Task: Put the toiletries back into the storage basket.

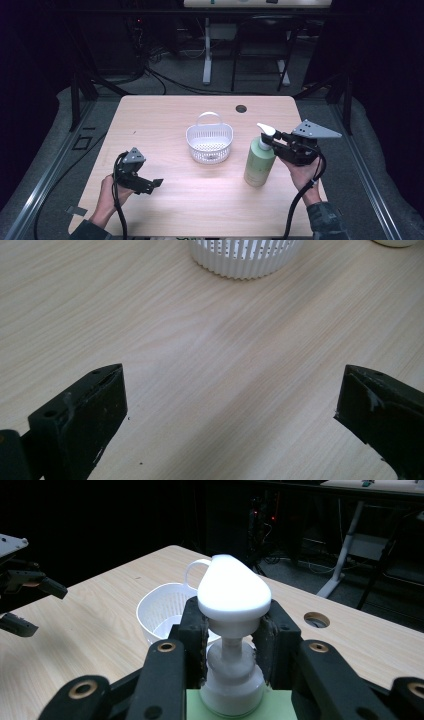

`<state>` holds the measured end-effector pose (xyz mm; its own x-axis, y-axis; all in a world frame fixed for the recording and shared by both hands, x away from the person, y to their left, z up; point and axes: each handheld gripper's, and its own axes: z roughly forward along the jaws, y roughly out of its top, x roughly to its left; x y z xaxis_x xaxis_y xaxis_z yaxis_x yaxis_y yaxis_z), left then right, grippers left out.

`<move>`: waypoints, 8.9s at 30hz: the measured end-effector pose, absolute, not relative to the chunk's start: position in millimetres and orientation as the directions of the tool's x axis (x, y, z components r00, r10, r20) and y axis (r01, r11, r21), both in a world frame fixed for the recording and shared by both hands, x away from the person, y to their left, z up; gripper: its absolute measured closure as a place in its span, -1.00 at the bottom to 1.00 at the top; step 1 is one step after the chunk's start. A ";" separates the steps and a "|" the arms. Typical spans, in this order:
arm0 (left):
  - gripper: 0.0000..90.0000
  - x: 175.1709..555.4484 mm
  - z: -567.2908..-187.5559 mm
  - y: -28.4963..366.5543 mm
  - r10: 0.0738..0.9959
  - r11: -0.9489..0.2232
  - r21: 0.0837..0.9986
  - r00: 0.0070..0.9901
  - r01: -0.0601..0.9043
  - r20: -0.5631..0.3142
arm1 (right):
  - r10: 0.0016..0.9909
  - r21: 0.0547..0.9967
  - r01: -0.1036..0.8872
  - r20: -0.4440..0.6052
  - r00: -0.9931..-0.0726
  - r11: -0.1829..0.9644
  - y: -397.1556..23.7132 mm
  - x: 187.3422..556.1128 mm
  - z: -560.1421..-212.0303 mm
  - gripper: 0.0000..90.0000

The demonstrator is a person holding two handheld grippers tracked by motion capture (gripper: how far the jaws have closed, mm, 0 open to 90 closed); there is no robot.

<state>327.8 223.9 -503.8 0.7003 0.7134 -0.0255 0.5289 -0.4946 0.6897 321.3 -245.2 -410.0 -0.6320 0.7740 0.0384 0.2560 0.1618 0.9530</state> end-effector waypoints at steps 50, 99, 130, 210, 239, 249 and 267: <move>-1.00 324.5 -505.2 225.4 0.706 -0.496 0.686 0.708 0.533 -0.039 | 0.768 0.922 0.289 -0.015 -0.641 0.259 -236.0 326.2 -385.2 0.52; -1.00 323.8 -505.6 217.9 0.687 -0.518 0.679 0.726 0.520 -0.032 | 0.743 0.907 0.307 -0.010 -0.669 0.289 -217.4 345.8 -319.4 0.51; -1.00 324.3 -506.2 216.8 0.685 -0.519 0.676 0.727 0.523 -0.037 | 0.724 0.910 0.258 -0.064 -0.687 0.325 -183.0 360.9 -284.0 0.51; -1.00 324.8 -507.7 214.4 0.675 -0.525 0.672 0.737 0.522 -0.044 | 0.704 0.929 0.235 -0.037 -0.710 0.285 -96.7 420.5 -294.5 0.51; -1.00 324.8 -507.4 214.4 0.671 -0.530 0.671 0.740 0.518 -0.042 | 0.716 0.918 0.268 -0.025 -0.698 0.294 -89.0 430.7 -333.6 0.51; -1.00 325.0 -507.5 214.5 0.670 -0.531 0.671 0.741 0.518 -0.043 | 0.720 0.915 0.279 -0.019 -0.694 0.293 -88.4 431.2 -344.5 0.51; -1.00 325.2 -507.9 214.7 0.668 -0.530 0.671 0.743 0.518 -0.046 | 0.731 0.910 0.298 -0.008 -0.682 0.289 -86.6 431.9 -367.7 0.51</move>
<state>325.2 214.7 -507.9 0.7427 0.6680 -0.0460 0.5184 -0.5302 0.6709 431.9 -86.6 -367.7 -0.6821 0.7312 -0.0084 0.2983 0.2887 0.9098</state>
